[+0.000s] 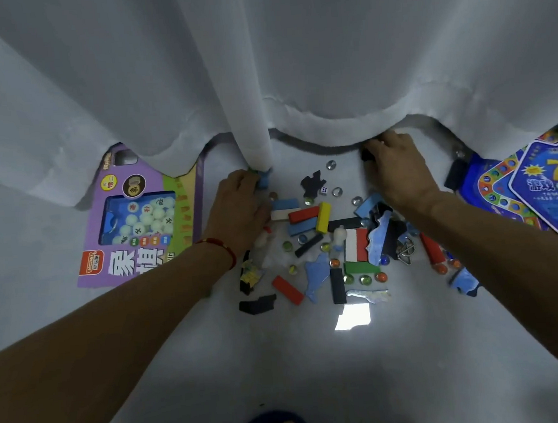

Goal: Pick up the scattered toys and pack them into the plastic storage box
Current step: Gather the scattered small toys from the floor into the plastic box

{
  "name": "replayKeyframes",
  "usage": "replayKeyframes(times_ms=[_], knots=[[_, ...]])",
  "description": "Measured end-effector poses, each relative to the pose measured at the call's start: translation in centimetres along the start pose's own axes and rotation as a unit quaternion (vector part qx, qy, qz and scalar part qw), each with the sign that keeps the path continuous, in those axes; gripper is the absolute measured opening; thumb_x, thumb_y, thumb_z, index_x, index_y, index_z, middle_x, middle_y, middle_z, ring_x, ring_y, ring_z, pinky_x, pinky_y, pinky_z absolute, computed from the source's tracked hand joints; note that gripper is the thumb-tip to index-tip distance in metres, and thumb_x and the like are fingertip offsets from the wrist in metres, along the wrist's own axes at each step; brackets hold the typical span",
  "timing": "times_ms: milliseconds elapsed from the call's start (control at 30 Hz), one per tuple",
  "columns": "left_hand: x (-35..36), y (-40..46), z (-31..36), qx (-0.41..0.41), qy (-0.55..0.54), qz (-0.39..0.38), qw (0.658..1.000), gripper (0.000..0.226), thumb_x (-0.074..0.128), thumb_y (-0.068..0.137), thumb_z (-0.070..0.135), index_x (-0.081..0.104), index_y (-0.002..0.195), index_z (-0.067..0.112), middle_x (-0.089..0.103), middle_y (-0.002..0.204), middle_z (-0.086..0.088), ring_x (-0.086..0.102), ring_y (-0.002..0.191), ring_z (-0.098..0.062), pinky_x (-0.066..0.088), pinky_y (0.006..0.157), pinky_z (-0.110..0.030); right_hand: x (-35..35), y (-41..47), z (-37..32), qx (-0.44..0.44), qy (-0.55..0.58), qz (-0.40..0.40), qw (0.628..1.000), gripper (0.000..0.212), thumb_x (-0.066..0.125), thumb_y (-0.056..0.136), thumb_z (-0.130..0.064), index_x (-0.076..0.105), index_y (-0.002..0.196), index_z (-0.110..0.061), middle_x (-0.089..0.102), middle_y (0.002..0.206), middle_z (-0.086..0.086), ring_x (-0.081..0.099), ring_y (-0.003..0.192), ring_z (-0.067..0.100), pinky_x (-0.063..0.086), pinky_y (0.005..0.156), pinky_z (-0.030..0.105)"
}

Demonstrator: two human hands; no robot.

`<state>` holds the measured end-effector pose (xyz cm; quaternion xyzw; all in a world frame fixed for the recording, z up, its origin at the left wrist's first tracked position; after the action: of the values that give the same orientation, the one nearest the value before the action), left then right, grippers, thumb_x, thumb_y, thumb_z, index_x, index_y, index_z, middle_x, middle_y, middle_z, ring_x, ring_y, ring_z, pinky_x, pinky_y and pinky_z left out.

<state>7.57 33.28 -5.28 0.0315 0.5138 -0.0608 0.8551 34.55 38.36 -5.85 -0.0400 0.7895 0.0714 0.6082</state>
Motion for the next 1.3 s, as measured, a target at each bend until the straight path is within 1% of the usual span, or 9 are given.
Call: replayKeyframes(times_ms=[167, 333, 500, 733, 933, 1033, 1133, 1233, 1300], knots=[[0.4, 1.1, 0.7, -0.05, -0.037, -0.004, 0.998, 0.048, 0.067, 0.086, 0.031, 0.052, 0.129, 0.016, 0.045, 0.115, -0.006, 0.049, 0.103, -0.023, 0.045, 0.088, -0.029, -0.6, -0.4, 1.2, 0.017, 0.064, 0.005, 0.998, 0.024, 0.063, 0.085, 0.001, 0.068, 0.108, -0.006, 0.06, 0.111, 0.018, 0.053, 0.1, 0.039, 0.045, 0.082, 0.039], [0.0, 2.3, 0.8, -0.083, -0.047, 0.01, 0.995, 0.052, 0.074, 0.082, 0.03, 0.052, 0.126, 0.013, 0.045, 0.112, -0.01, 0.049, 0.101, -0.023, 0.038, 0.084, -0.024, -0.8, 0.5, 0.7, -0.035, 0.022, -0.045, 0.998, 0.027, 0.065, 0.086, -0.002, 0.061, 0.113, 0.001, 0.057, 0.114, 0.025, 0.053, 0.102, 0.043, 0.048, 0.085, 0.046], [0.4, 4.1, 0.9, -0.096, -0.019, -0.024, 0.995, 0.055, 0.073, 0.082, 0.031, 0.051, 0.13, 0.013, 0.043, 0.118, -0.012, 0.051, 0.098, -0.024, 0.042, 0.085, -0.026, -0.7, 0.3, -0.1, -0.064, -0.035, -0.064, 0.995, 0.035, 0.065, 0.084, -0.007, 0.05, 0.115, -0.01, 0.061, 0.109, 0.016, 0.053, 0.094, 0.039, 0.037, 0.079, 0.045], [0.2, 4.9, 1.5, -0.08, 0.018, -0.039, 0.996, 0.061, 0.077, 0.079, 0.026, 0.051, 0.131, 0.007, 0.046, 0.126, -0.014, 0.053, 0.111, -0.03, 0.045, 0.094, -0.034, -2.9, 0.6, -1.4, -0.108, -0.039, -0.033, 0.993, 0.033, 0.056, 0.089, -0.002, 0.049, 0.12, -0.008, 0.059, 0.107, 0.016, 0.06, 0.077, 0.041, 0.043, 0.055, 0.038], [0.1, 4.7, 2.1, -0.063, 0.041, -0.052, 0.996, 0.058, 0.076, 0.08, 0.021, 0.05, 0.13, 0.008, 0.046, 0.125, -0.016, 0.053, 0.108, -0.034, 0.043, 0.087, -0.032, -6.3, 0.7, 0.0, 0.001, 0.122, 0.004, 0.993, 0.014, 0.062, 0.084, -0.022, 0.064, 0.097, -0.019, 0.069, 0.091, 0.003, 0.064, 0.071, 0.025, 0.056, 0.072, 0.041], [0.1, 4.6, 2.1, -0.066, 0.038, -0.049, 0.996, 0.057, 0.077, 0.078, 0.018, 0.05, 0.127, 0.01, 0.049, 0.12, -0.015, 0.054, 0.103, -0.032, 0.039, 0.079, -0.027, -6.2, 0.5, 2.0, 0.069, 0.135, -0.012, 0.988, 0.018, 0.057, 0.086, -0.017, 0.062, 0.103, -0.015, 0.069, 0.098, 0.008, 0.064, 0.086, 0.029, 0.053, 0.081, 0.038], [0.2, 4.6, 1.5, -0.084, 0.002, -0.041, 0.996, 0.059, 0.079, 0.074, 0.017, 0.051, 0.125, 0.013, 0.053, 0.117, -0.014, 0.056, 0.104, -0.031, 0.047, 0.085, -0.032, -6.9, 0.1, 5.8, 0.144, 0.031, -0.006, 0.989, 0.024, 0.055, 0.087, -0.004, 0.066, 0.108, -0.006, 0.066, 0.112, 0.021, 0.061, 0.103, 0.041, 0.051, 0.089, 0.042], [-0.2, 4.5, 1.0, -0.106, -0.037, -0.031, 0.993, 0.063, 0.081, 0.069, 0.017, 0.051, 0.125, 0.015, 0.056, 0.117, -0.014, 0.057, 0.106, -0.03, 0.052, 0.091, -0.043, -8.4, -0.8, 9.5, 0.166, -0.07, 0.003, 0.984, 0.026, 0.059, 0.084, -0.009, 0.064, 0.109, -0.003, 0.06, 0.115, 0.027, 0.059, 0.102, 0.048, 0.051, 0.086, 0.05], [-0.1, 4.5, 1.1, -0.102, -0.03, -0.031, 0.994, 0.062, 0.082, 0.069, 0.016, 0.053, 0.124, 0.012, 0.056, 0.117, -0.016, 0.056, 0.108, -0.031, 0.051, 0.091, -0.043, -7.4, -1.8, 10.5, 0.136, -0.08, -0.048, 0.986, 0.027, 0.058, 0.086, -0.016, 0.064, 0.109, -0.003, 0.059, 0.112, 0.03, 0.058, 0.101, 0.048, 0.05, 0.086, 0.049]])
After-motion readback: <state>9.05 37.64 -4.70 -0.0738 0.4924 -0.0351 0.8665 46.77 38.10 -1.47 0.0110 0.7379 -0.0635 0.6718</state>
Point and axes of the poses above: each hand's wrist, its own y-axis towards the middle knuckle, its own x-axis out of the palm, z = x × y, the point moved 7 cm from there along y, towards the middle knuckle
